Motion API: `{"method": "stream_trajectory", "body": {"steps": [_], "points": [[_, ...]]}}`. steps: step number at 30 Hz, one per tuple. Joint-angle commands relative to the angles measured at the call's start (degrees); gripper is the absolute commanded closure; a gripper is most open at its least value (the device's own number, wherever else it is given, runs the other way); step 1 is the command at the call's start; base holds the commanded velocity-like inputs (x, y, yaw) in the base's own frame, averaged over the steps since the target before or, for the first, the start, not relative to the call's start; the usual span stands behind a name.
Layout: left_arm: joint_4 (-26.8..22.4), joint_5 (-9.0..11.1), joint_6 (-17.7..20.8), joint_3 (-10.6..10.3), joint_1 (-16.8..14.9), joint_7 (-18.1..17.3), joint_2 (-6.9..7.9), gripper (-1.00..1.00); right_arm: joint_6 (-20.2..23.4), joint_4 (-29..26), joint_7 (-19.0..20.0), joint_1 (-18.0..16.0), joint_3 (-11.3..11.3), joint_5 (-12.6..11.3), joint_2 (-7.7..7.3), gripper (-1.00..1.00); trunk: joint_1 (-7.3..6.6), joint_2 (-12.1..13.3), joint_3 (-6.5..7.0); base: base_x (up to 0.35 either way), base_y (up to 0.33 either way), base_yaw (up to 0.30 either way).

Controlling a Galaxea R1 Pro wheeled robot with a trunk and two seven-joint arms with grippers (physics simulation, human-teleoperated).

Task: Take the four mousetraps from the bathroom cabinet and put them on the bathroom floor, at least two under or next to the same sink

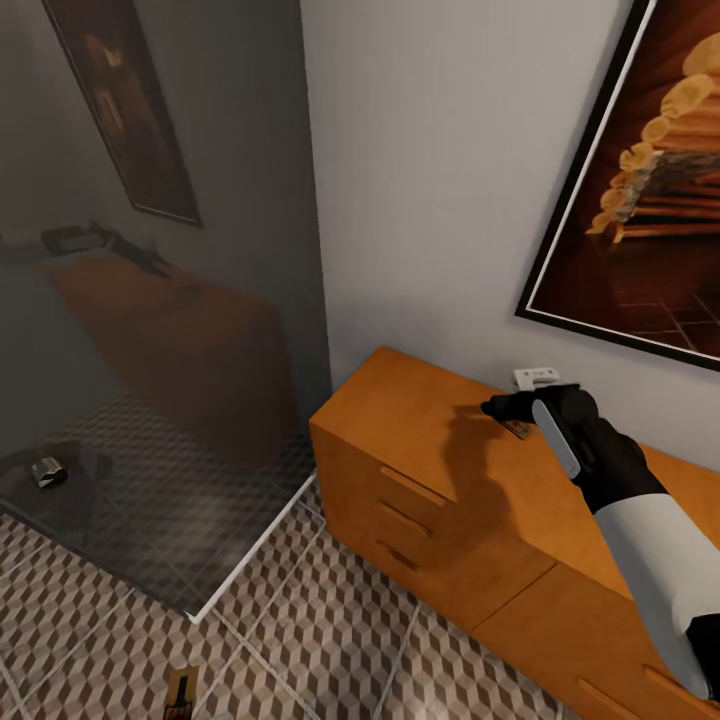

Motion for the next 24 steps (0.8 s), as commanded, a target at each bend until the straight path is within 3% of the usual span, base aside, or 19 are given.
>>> {"method": "stream_trajectory", "body": {"steps": [1, 15, 24], "points": [[0.2, -0.2, -0.1, -0.4, -0.1, 0.3, -0.07, 1.00, 0.0, 0.2, -0.3, -0.1, 0.2, -0.5, -0.14, -1.00, 0.03, -0.1, -0.10, 0.000, 0.000, 0.000], [0.2, -0.2, -0.1, -0.4, -0.1, 0.3, -0.07, 1.00, -1.0, 2.1, 0.2, -0.1, 0.2, -0.5, -1.83, -1.00, 0.03, -0.1, -0.10, 0.000, 0.000, 0.000], [0.2, -0.2, -0.1, -0.4, -0.1, 0.3, -0.07, 1.00, -1.9, 3.1, 1.2, 0.0, 0.2, -0.5, -3.96, -1.00, 0.03, -0.1, -0.10, 0.000, 0.000, 0.000]]}}
